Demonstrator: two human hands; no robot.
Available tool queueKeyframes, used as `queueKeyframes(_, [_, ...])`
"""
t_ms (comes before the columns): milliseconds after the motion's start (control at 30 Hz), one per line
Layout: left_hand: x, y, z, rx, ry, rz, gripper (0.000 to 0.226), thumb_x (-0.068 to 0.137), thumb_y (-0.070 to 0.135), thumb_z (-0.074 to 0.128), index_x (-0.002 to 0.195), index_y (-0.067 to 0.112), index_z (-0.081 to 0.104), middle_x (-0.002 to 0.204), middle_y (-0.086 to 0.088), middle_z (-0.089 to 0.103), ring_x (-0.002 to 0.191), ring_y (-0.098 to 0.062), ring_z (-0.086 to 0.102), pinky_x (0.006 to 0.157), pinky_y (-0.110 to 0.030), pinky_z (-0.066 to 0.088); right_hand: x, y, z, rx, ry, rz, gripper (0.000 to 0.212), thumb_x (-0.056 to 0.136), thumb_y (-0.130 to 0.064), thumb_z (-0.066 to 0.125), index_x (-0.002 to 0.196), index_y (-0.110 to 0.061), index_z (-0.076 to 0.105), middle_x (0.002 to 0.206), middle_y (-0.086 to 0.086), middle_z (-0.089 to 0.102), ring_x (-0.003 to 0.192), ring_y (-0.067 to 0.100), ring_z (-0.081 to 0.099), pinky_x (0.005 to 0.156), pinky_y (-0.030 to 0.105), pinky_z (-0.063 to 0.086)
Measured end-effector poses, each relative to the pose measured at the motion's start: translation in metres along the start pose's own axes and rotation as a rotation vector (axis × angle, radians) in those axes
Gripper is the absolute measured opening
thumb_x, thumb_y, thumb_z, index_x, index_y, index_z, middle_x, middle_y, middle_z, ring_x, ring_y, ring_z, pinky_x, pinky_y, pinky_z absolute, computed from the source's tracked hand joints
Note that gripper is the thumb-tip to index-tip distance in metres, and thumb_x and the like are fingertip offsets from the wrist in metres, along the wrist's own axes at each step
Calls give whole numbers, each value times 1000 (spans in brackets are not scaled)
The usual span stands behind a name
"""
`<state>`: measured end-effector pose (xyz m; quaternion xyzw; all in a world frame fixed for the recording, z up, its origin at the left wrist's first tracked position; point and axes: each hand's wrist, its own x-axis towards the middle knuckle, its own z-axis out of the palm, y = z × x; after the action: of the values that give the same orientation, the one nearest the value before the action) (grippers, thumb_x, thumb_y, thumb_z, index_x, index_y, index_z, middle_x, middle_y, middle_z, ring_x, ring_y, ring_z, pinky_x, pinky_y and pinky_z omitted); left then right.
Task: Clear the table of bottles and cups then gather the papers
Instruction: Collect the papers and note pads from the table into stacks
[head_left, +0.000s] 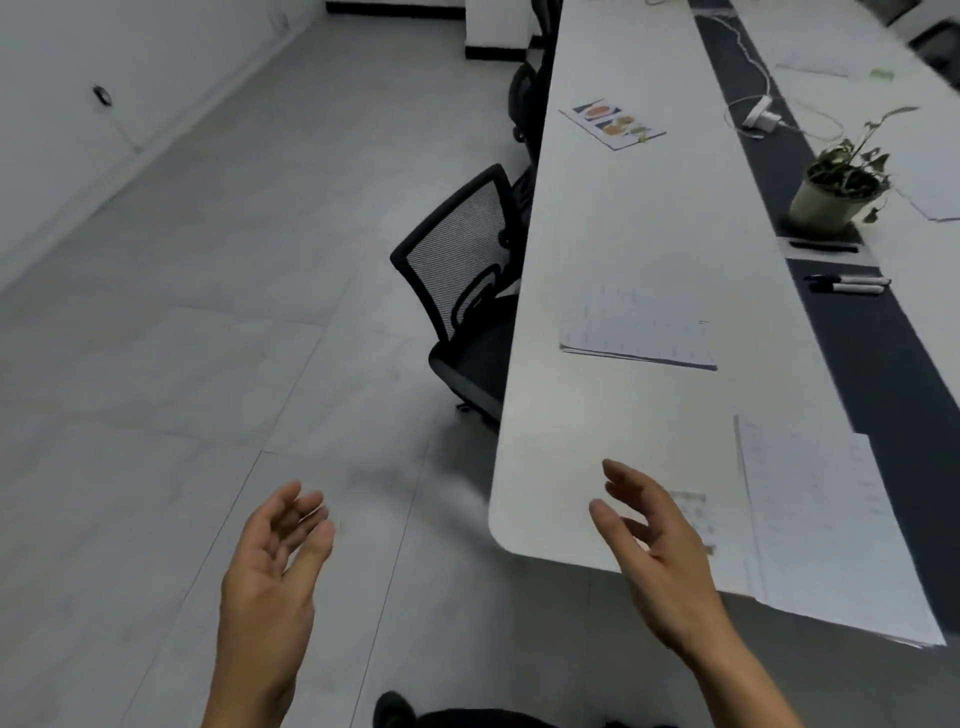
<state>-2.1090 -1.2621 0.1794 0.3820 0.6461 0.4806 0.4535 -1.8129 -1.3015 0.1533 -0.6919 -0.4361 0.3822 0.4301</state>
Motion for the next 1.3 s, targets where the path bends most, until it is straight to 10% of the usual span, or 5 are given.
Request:
queueKeyframes(367, [192, 56, -113, -103, 63, 61, 37, 96, 3, 56, 127, 25, 57, 117, 3, 67, 114, -14, 63, 94, -37, 55, 92, -109, 176, 40, 6, -68, 44, 90, -30, 67, 132, -36, 56, 129, -23, 62, 121, -6, 56, 91, 13, 48])
queueKeyframes(600, [343, 53, -65, 43, -58, -8, 41, 91, 0, 61, 118, 32, 61, 113, 2, 70, 109, -11, 66, 106, -55, 44, 229, -105, 251, 140, 105, 13, 46, 90, -22, 71, 128, -41, 55, 127, -22, 62, 119, -8, 55, 96, 21, 48])
queueKeyframes(1300, [839, 193, 83, 88, -168, 9, 36, 92, 13, 64, 116, 40, 59, 116, 5, 69, 111, -11, 65, 103, -51, 47, 714, -240, 383, 91, 140, 92, 47, 91, -21, 70, 133, -35, 54, 128, -21, 60, 113, -8, 57, 88, 16, 49])
